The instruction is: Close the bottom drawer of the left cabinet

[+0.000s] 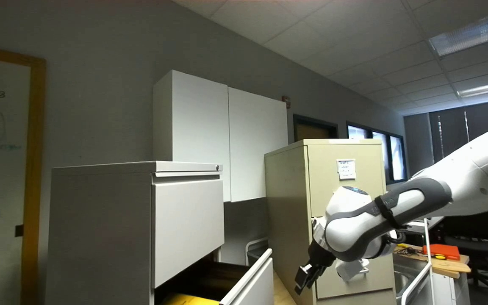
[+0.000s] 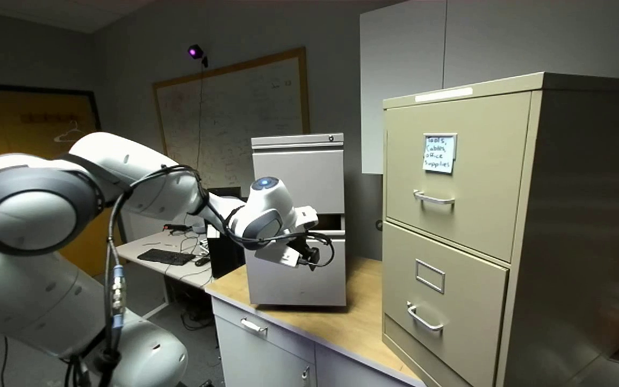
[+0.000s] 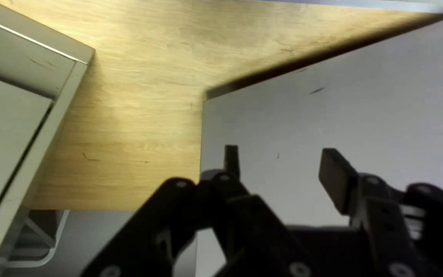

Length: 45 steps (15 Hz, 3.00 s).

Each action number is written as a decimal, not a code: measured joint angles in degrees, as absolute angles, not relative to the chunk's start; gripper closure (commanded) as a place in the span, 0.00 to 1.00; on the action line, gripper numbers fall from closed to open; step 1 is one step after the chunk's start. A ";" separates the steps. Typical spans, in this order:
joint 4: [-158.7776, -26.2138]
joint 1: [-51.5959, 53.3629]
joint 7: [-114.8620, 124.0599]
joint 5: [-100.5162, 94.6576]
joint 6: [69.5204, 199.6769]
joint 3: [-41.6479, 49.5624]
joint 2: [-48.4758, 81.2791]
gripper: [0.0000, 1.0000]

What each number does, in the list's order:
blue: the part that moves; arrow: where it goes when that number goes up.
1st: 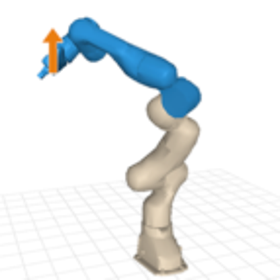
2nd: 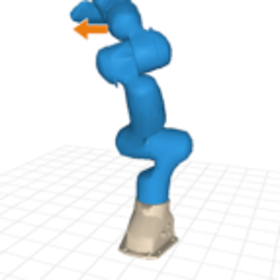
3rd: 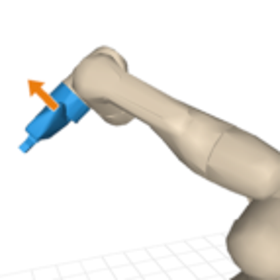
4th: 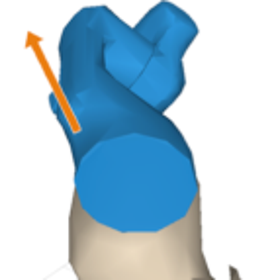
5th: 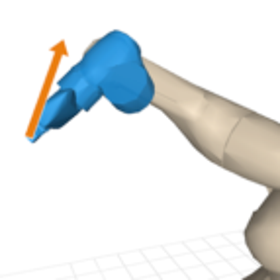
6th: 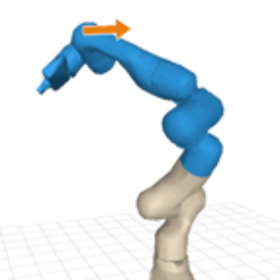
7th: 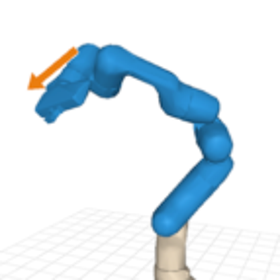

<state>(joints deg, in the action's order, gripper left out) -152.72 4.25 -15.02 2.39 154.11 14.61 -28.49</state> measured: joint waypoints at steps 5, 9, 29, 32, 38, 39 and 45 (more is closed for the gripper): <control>-144.77 13.83 -25.75 17.26 155.10 20.29 -20.12 1.00; -138.53 18.55 -32.94 28.12 154.93 22.64 -14.42 0.98; -114.82 3.10 -48.37 49.05 140.97 7.07 5.93 1.00; -111.49 1.39 -47.99 49.05 140.53 4.74 8.55 1.00; -104.05 -0.54 -47.33 49.10 140.20 1.30 13.50 1.00; -102.37 -0.77 -47.08 49.36 140.20 0.76 14.26 1.00; -95.88 -1.89 -46.69 49.58 139.30 -1.26 18.72 1.00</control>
<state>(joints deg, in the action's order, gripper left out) -95.88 -1.89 -46.69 49.58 139.30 -1.26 18.72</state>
